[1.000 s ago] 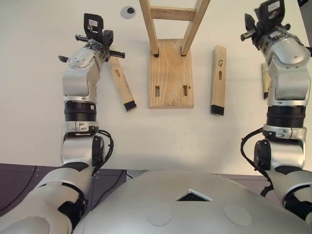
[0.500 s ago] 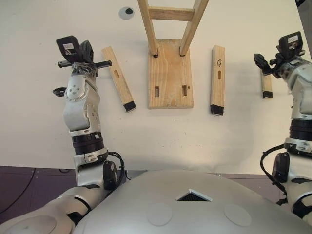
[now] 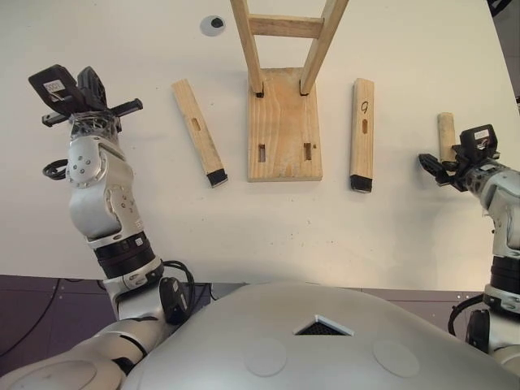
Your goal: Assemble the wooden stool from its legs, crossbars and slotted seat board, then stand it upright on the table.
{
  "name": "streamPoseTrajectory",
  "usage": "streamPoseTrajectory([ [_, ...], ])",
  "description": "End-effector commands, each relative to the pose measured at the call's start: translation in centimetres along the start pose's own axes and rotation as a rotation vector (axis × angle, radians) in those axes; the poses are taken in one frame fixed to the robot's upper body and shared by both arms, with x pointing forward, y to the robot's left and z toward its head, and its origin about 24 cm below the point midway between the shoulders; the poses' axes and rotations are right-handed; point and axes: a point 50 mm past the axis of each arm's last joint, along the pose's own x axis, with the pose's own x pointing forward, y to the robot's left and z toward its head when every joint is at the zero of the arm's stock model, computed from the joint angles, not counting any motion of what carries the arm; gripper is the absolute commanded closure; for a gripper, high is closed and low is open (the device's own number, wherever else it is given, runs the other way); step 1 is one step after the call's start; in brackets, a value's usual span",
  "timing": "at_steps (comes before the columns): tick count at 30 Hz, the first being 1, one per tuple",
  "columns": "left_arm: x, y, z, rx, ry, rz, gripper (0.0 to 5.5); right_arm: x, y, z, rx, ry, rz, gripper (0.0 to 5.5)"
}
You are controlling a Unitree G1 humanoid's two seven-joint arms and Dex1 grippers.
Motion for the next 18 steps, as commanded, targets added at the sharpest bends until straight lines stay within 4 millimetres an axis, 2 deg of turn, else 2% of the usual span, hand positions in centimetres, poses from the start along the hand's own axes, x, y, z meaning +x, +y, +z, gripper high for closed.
streamPoseTrajectory([
  [1,0.1,-0.5,-0.1,-0.002,0.007,-0.016,5.50,0.1,-0.2,0.8,0.040,-0.111,-0.037,1.82],
  [4,-0.2,-0.3,-0.3,-0.001,0.014,-0.006,5.50,-0.5,-1.5,4.0,0.049,-0.311,-0.089,1.82],
  [7,-0.6,0.0,-0.7,-0.007,0.026,0.005,5.50,-0.9,-2.4,4.4,0.022,-0.342,-0.155,1.82],
  [14,-0.2,-0.4,-0.5,0.003,0.022,-0.008,5.50,0.2,-2.2,-0.5,0.027,-0.118,-0.173,1.82],
  [18,0.2,-0.4,-0.1,0.012,0.017,-0.019,5.50,0.7,-0.9,-3.8,0.059,0.053,-0.096,1.82],
])
